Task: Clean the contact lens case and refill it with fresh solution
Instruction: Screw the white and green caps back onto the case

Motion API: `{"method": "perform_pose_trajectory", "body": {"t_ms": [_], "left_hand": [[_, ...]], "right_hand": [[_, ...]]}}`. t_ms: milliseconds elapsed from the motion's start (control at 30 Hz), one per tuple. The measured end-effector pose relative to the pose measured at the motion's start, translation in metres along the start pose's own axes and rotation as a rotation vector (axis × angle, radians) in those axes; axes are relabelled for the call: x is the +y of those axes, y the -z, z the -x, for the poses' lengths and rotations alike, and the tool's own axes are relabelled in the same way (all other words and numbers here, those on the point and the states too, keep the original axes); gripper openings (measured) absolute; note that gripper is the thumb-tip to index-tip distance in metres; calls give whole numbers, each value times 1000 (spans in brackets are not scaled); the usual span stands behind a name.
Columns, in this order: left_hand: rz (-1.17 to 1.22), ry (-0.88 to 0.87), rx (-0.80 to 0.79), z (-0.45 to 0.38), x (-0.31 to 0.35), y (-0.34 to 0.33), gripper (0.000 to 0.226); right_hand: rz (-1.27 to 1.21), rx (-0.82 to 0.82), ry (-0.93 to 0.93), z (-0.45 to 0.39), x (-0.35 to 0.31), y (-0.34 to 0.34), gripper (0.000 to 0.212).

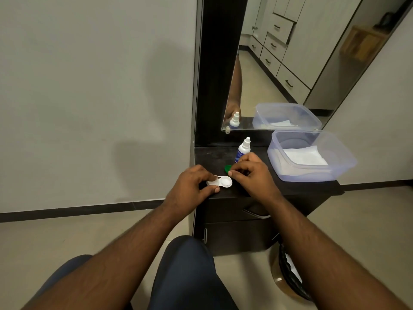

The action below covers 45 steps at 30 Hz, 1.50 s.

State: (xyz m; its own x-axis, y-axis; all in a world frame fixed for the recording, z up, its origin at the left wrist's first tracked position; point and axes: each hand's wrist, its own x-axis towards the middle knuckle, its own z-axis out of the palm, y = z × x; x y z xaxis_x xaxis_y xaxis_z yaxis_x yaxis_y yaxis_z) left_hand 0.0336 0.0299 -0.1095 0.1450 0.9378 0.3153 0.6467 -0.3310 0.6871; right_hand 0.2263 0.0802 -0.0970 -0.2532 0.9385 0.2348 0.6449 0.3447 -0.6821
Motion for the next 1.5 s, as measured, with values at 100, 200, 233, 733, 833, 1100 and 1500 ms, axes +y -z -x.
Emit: {"method": "perform_pose_trajectory", "body": {"t_ms": [100,200,233,733,833,1100,1500], "left_hand": [[8,-9,2,0,-1,0,30],[18,-20,10,0,-1,0,29],[19,-19,10,0,-1,0,29],[6,-11,4,-1,-2,0,30],[-2,-4,2,-1,-1,0,30],[13,-15,16,-2,-3,1,29],[55,-14,45,-3,-6,-3,27]], "right_hand": [[-113,32,-27,2,2,3,5],[-249,4,-95,5,5,5,5],[-281,0,-107,6,6,5,5],[-365,-1,-94,7,3,9,21],[-414,-42,-126,9,0,12,23],[-524,-192,-95,9,4,10,22],[-369,-238,-20,6,9,13,24]]}}
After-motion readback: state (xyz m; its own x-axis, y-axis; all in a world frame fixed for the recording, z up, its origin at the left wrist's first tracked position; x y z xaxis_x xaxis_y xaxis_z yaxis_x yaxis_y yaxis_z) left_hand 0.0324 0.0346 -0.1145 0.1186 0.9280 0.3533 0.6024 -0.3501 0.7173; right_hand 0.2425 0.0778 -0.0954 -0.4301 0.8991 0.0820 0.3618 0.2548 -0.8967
